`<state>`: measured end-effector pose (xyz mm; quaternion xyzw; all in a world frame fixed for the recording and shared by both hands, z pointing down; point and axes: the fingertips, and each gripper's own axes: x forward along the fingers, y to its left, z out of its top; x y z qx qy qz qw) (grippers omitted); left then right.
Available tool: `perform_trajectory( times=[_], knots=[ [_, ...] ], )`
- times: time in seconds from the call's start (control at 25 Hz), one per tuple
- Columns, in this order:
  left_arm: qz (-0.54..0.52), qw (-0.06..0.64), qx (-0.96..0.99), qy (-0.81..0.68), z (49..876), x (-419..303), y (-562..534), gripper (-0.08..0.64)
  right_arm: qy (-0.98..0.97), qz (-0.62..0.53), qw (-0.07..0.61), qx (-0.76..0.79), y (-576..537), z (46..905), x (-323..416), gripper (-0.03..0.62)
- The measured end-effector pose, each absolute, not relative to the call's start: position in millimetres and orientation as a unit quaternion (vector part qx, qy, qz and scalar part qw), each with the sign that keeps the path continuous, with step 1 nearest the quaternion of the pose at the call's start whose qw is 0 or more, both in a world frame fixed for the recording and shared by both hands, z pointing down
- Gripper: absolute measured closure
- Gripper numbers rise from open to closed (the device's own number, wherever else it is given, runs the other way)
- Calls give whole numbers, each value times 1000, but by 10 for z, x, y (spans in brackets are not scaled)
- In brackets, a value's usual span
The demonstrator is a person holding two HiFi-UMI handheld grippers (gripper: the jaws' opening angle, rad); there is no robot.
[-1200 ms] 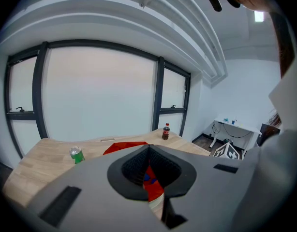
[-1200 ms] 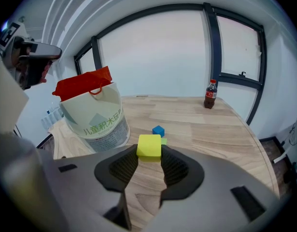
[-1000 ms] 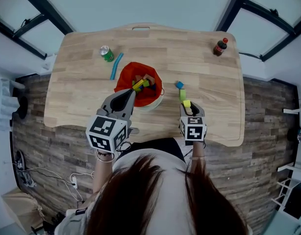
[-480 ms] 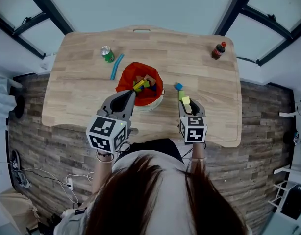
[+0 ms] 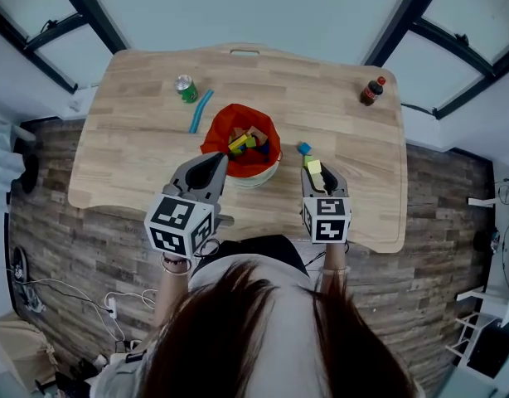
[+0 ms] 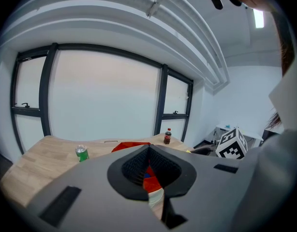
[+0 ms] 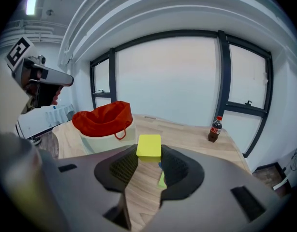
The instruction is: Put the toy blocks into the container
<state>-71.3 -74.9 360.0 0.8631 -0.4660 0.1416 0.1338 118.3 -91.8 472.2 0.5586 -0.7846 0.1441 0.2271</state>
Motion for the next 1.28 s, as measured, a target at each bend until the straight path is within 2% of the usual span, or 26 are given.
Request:
perform_trajectory(
  times=[1.28],
  knots=[
    [119, 149, 829, -526, 3593, -1306, -630, 551, -842, 80, 202, 494, -1079, 4199, 426, 440]
  ],
)
